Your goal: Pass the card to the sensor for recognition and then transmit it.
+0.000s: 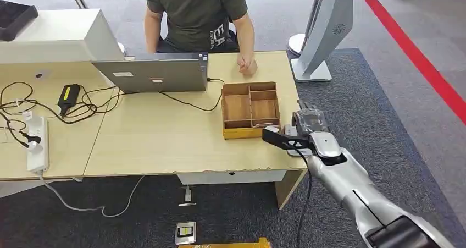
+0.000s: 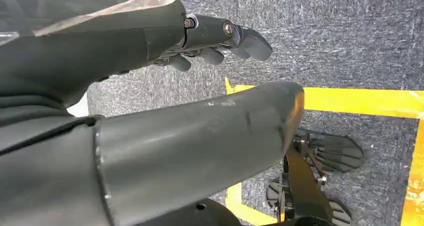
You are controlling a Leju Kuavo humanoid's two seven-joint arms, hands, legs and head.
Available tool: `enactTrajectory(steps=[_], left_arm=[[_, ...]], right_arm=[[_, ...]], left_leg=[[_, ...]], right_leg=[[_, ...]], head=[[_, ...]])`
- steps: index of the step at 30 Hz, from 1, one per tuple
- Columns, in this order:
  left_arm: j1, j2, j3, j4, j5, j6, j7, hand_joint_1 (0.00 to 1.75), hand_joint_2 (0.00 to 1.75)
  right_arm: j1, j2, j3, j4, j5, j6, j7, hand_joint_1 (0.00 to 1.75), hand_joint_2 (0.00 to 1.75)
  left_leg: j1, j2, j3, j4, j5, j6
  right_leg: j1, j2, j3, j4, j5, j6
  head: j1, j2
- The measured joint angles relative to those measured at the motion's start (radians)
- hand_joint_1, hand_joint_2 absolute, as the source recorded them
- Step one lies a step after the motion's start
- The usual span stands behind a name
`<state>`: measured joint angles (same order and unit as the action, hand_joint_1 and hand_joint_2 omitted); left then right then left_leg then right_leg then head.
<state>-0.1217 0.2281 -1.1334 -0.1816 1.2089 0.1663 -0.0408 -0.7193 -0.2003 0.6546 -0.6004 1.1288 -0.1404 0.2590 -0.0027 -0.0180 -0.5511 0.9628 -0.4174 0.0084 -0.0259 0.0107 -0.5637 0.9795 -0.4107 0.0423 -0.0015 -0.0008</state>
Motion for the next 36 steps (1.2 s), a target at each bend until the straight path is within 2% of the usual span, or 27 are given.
enactTrajectory(steps=[28,36], left_arm=[[0.0,0.0,0.0,0.0,-0.003,0.015,0.0,0.0,0.0],[0.0,0.0,0.0,0.0,-0.004,0.013,-0.005,0.0,0.0]], right_arm=[[0.043,0.002,-0.05,0.033,-0.034,-0.023,-0.016,1.75,1.75],[0.048,-0.005,-0.066,0.04,-0.036,-0.005,-0.02,1.75,1.75]], left_leg=[[0.0,0.0,0.0,0.0,0.0,0.0],[0.0,0.0,0.001,0.0,0.0,0.0]], right_leg=[[0.0,0.0,0.0,0.0,0.0,0.0],[0.0,0.0,0.001,0.0,0.0,0.0]], head=[[0.0,0.0],[0.0,0.0]])
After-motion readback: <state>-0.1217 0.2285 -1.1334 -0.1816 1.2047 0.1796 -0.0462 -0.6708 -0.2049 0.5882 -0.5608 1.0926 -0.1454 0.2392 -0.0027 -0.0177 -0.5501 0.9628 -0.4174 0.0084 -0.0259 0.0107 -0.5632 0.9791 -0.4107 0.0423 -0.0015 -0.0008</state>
